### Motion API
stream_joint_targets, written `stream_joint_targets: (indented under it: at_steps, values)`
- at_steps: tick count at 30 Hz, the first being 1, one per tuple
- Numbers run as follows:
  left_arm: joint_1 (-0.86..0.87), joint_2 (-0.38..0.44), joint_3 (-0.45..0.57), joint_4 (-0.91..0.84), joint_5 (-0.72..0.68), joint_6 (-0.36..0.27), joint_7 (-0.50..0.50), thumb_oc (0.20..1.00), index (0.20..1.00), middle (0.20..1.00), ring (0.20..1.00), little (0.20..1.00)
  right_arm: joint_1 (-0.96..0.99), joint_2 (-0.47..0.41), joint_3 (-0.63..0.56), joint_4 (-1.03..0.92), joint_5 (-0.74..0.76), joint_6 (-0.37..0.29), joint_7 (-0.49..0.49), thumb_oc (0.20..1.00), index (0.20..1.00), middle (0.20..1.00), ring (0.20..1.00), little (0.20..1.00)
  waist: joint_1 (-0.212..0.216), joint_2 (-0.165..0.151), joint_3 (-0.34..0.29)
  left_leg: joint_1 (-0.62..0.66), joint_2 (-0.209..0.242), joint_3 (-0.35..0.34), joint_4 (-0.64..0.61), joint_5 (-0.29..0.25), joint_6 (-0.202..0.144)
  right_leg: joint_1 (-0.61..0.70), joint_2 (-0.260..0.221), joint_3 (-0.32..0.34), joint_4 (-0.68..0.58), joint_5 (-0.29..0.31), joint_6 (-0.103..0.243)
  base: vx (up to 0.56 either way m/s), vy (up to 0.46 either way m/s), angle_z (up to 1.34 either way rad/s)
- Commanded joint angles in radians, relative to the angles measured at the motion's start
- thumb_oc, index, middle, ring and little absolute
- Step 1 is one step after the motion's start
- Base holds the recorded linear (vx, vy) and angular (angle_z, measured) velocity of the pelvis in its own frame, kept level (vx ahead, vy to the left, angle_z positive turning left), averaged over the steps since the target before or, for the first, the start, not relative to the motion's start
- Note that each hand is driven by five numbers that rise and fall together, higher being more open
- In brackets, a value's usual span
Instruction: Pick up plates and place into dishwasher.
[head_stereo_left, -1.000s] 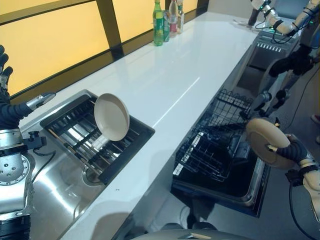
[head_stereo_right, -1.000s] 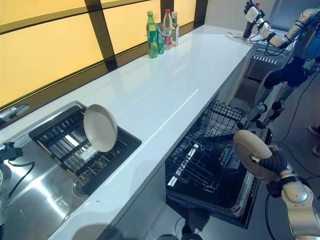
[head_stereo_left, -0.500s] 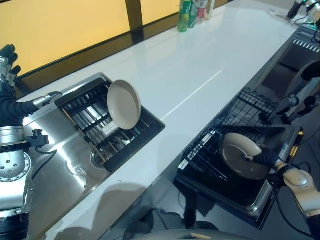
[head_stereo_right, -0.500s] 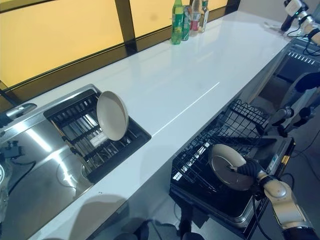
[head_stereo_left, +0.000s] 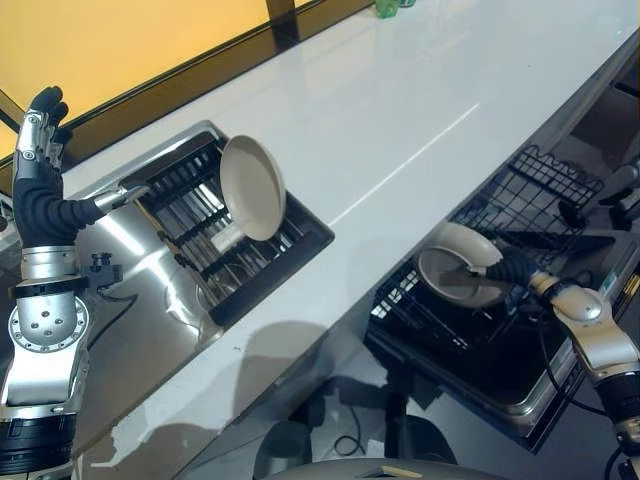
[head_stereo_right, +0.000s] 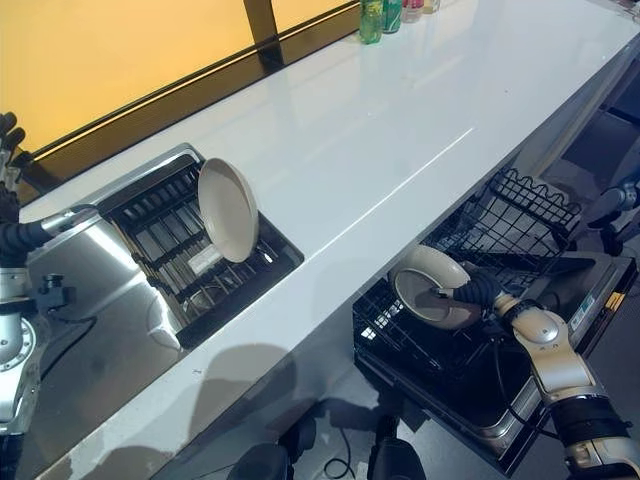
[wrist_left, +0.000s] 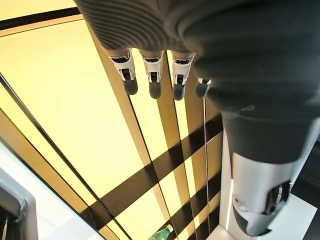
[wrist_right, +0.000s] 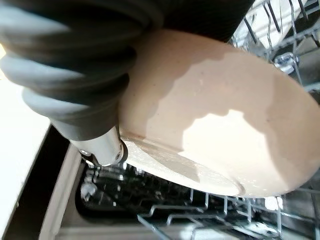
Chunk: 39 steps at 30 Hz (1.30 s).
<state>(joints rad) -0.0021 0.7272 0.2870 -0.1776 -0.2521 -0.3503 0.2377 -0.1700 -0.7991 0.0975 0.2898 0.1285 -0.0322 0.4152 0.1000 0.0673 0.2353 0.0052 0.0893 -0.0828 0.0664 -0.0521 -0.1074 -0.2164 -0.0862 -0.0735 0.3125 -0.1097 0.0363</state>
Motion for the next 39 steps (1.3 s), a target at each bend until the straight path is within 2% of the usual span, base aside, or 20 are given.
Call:
stream_joint_targets:
  at_steps: [1, 10, 14, 16, 19, 21, 22, 23, 24, 25, 28, 33, 36, 39]
  values:
    - [-0.016, 0.013, -0.024, -0.014, 0.006, -0.048, 0.028, 1.0, 1.0, 1.0, 1.0, 1.0, -0.01, -0.044, 0.065, -0.003, -0.03, -0.027, 0.033, 0.2, 0.2, 0.2, 0.2, 0.2, -0.008, -0.029, -0.004, -0.104, -0.017, -0.044, 0.121, 0.063, 0.006, 0.112, 0.021, -0.074, -0.161, 0.024, -0.023, 0.0, 0.03, 0.05]
    - [-0.066, 0.017, -0.082, -0.017, 0.021, -0.062, 0.102, 1.0, 1.0, 1.0, 1.0, 1.0, -0.035, -0.046, 0.161, 0.059, -0.121, 0.001, 0.058, 0.2, 0.2, 0.2, 0.2, 0.2, -0.027, -0.005, 0.056, -0.138, -0.038, -0.033, 0.106, 0.058, 0.014, 0.048, 0.013, -0.053, -0.15, 0.04, -0.029, -0.08, 0.043, -0.02]
    - [-0.08, 0.014, -0.099, -0.024, 0.034, -0.057, 0.122, 1.0, 1.0, 1.0, 1.0, 1.0, -0.023, -0.048, 0.177, 0.047, -0.122, -0.057, 0.036, 0.2, 0.2, 0.2, 0.2, 0.2, -0.033, -0.001, 0.062, -0.143, -0.044, -0.028, 0.104, 0.057, 0.019, 0.046, 0.008, -0.052, -0.154, 0.044, -0.03, -0.04, 0.035, -0.03]
    - [-0.078, 0.004, -0.104, -0.017, 0.137, -0.059, 0.165, 1.0, 1.0, 1.0, 1.0, 1.0, 0.004, -0.028, 0.166, 0.015, -0.132, -0.073, 0.035, 0.2, 0.2, 0.2, 0.2, 0.2, -0.041, 0.002, 0.063, -0.144, -0.047, -0.025, 0.11, 0.059, 0.02, 0.049, 0.009, -0.046, -0.153, 0.045, -0.03, -0.01, 0.042, 0.0]
    - [-0.081, 0.02, -0.109, -0.019, 0.149, -0.051, 0.15, 1.0, 1.0, 1.0, 1.0, 1.0, 0.033, -0.018, 0.156, -0.019, -0.137, -0.053, 0.026, 0.2, 0.2, 0.2, 0.2, 0.2, -0.049, 0.0, 0.055, -0.133, -0.049, -0.018, 0.108, 0.054, 0.023, 0.068, 0.006, -0.04, -0.162, 0.044, -0.028, 0.03, 0.032, 0.0]
    - [-0.072, 0.023, -0.102, -0.026, 0.131, -0.053, 0.129, 1.0, 1.0, 1.0, 1.0, 1.0, 0.052, -0.008, 0.139, -0.017, -0.153, -0.054, 0.015, 0.325, 0.325, 0.325, 0.325, 0.325, -0.05, -0.001, 0.046, -0.125, -0.049, -0.015, 0.105, 0.053, 0.024, 0.083, 0.006, -0.039, -0.168, 0.043, -0.027, 0.03, 0.017, 0.0]
    - [-0.065, 0.02, -0.096, -0.032, 0.126, -0.051, 0.121, 1.0, 1.0, 1.0, 1.0, 1.0, 0.064, 0.0, 0.13, -0.013, -0.165, -0.057, 0.004, 0.442, 0.442, 0.442, 0.442, 0.442, -0.05, -0.002, 0.042, -0.12, -0.048, -0.013, 0.104, 0.052, 0.025, 0.094, 0.004, -0.04, -0.173, 0.042, -0.026, 0.04, 0.001, 0.02]
    - [-0.059, 0.017, -0.092, -0.039, 0.122, -0.046, 0.117, 1.0, 1.0, 1.0, 1.0, 1.0, 0.074, 0.006, 0.125, -0.009, -0.169, -0.061, -0.009, 0.58, 0.58, 0.58, 0.58, 0.58, -0.049, -0.004, 0.038, -0.114, -0.047, -0.012, 0.102, 0.052, 0.024, 0.104, 0.004, -0.041, -0.177, 0.042, -0.025, 0.04, -0.008, 0.03]
    - [-0.053, 0.014, -0.09, -0.043, 0.122, -0.042, 0.115, 1.0, 1.0, 1.0, 1.0, 1.0, 0.082, 0.011, 0.116, -0.009, -0.168, -0.065, -0.021, 0.915, 0.915, 0.915, 0.915, 0.915, -0.049, -0.006, 0.036, -0.108, -0.046, -0.011, 0.1, 0.05, 0.025, 0.113, 0.003, -0.042, -0.18, 0.042, -0.025, 0.04, -0.017, 0.04]
    - [-0.049, 0.009, -0.087, -0.041, 0.129, -0.041, 0.113, 1.0, 1.0, 1.0, 1.0, 1.0, 0.088, 0.016, 0.101, -0.011, -0.166, -0.064, -0.029, 1.0, 1.0, 1.0, 1.0, 1.0, -0.05, -0.008, 0.032, -0.101, -0.046, -0.011, 0.096, 0.046, 0.026, 0.121, 0.003, -0.041, -0.183, 0.042, -0.025, 0.03, -0.015, 0.06]
    - [-0.039, 0.011, -0.082, -0.031, 0.209, -0.044, 0.139, 1.0, 1.0, 1.0, 1.0, 1.0, 0.102, 0.026, 0.073, -0.019, -0.162, -0.054, -0.069, 1.0, 1.0, 1.0, 1.0, 1.0, -0.052, -0.011, 0.022, -0.081, -0.044, -0.008, 0.085, 0.038, 0.027, 0.14, 0.003, -0.04, -0.189, 0.042, -0.024, 0.02, -0.01, 0.08]
    - [-0.007, 0.08, -0.055, -0.02, 0.392, -0.034, 0.195, 1.0, 1.0, 1.0, 1.0, 1.0, 0.132, 0.021, -0.013, -0.08, -0.149, -0.053, -0.126, 1.0, 1.0, 1.0, 1.0, 1.0, -0.053, -0.02, -0.018, -0.037, -0.036, 0.001, 0.057, 0.027, 0.024, 0.185, 0.006, -0.045, -0.218, 0.043, -0.02, 0.02, -0.027, 0.05]
    - [0.018, 0.104, -0.044, 0.014, 0.41, -0.036, 0.21, 1.0, 1.0, 1.0, 1.0, 1.0, 0.148, 0.026, -0.077, -0.145, -0.129, -0.039, -0.181, 1.0, 1.0, 1.0, 1.0, 1.0, -0.053, -0.027, -0.04, -0.029, -0.027, 0.007, 0.069, 0.033, 0.021, 0.207, 0.01, -0.051, -0.22, 0.035, -0.021, 0.0, -0.043, 0.06]
    - [0.057, 0.082, -0.023, 0.032, 0.427, -0.056, 0.217, 1.0, 1.0, 1.0, 1.0, 1.0, 0.166, 0.054, -0.129, -0.236, -0.156, -0.045, -0.206, 1.0, 1.0, 1.0, 1.0, 1.0, -0.048, -0.033, -0.051, -0.022, -0.02, 0.006, 0.083, 0.041, 0.021, 0.228, 0.019, -0.05, -0.216, 0.025, -0.025, -0.02, -0.044, 0.01]
